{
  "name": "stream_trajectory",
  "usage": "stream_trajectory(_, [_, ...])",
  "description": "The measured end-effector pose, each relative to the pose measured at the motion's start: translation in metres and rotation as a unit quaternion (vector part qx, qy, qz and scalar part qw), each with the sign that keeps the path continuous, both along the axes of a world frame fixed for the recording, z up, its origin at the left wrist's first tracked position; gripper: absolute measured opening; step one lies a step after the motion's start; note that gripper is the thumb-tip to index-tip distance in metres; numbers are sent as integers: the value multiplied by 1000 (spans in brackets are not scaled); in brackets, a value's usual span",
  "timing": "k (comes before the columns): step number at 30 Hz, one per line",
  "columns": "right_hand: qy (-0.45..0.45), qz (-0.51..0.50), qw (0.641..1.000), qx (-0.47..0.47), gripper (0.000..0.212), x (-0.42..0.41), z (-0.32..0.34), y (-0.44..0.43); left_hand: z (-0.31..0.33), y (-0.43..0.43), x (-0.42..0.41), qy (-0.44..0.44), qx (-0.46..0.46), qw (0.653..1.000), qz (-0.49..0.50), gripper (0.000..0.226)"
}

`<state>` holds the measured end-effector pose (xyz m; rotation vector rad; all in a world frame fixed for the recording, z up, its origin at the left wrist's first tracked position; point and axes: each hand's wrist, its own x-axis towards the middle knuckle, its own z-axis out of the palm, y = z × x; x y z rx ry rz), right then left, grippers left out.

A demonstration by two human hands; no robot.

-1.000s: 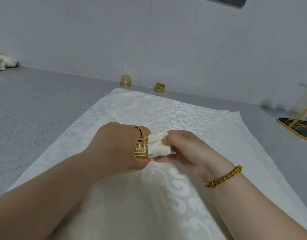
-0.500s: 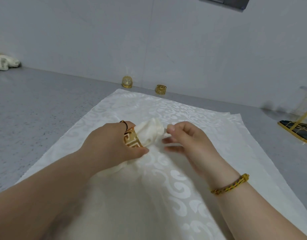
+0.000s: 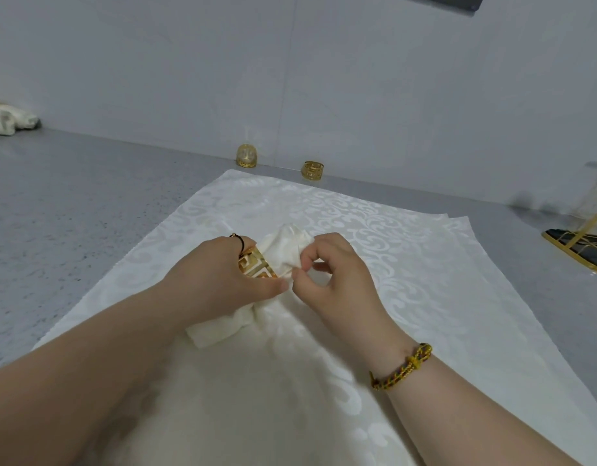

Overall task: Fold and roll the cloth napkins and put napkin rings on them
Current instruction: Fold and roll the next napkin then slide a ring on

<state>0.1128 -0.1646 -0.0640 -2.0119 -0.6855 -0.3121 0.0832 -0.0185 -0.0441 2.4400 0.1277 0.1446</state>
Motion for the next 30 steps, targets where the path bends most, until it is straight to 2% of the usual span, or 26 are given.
stream_trajectory(2, [-15,13,1000,-2,20,-1,1,-1,2,0,-1,1,-9,1000,-5,36])
stream_trajectory(7, [-24,35,999,-12,21,-2,7,-5,8,0,-4,42,-34,998,-15,47])
stream_trajectory(9, [-4,48,999,2,21,-3,8,-7,9,0,-5,58,-53,997,-17,42])
stream_trajectory(11, [49,86,994,38,20,-1,9,-8,9,1,-5,67,-77,995,-15,31])
stream_trajectory(13, [143,127,976,102,23,1,8,-10,8,1,-5,73,-111,991,-5,29])
stream_trajectory(15, [203,145,963,106,25,2,5,-9,9,2,-4,81,-149,985,7,29])
stream_trajectory(18, [183,120,974,54,12,2,3,-8,10,4,-4,117,-206,971,-23,42])
stream_trajectory(20, [144,118,982,39,1,1,6,-9,10,8,-4,139,-242,959,-51,41])
stream_trajectory(23, [95,121,988,-11,8,0,9,-10,10,13,-5,166,-269,945,-84,45])
stream_trajectory(27, [91,112,987,-65,18,-1,9,-11,11,15,-6,190,-310,925,-112,27])
stream_trajectory(29, [95,115,985,-82,23,-2,11,-12,11,17,-7,203,-311,919,-132,32])
stream_trajectory(30, [68,110,987,-96,22,-2,11,-13,12,18,-7,209,-305,918,-141,34])
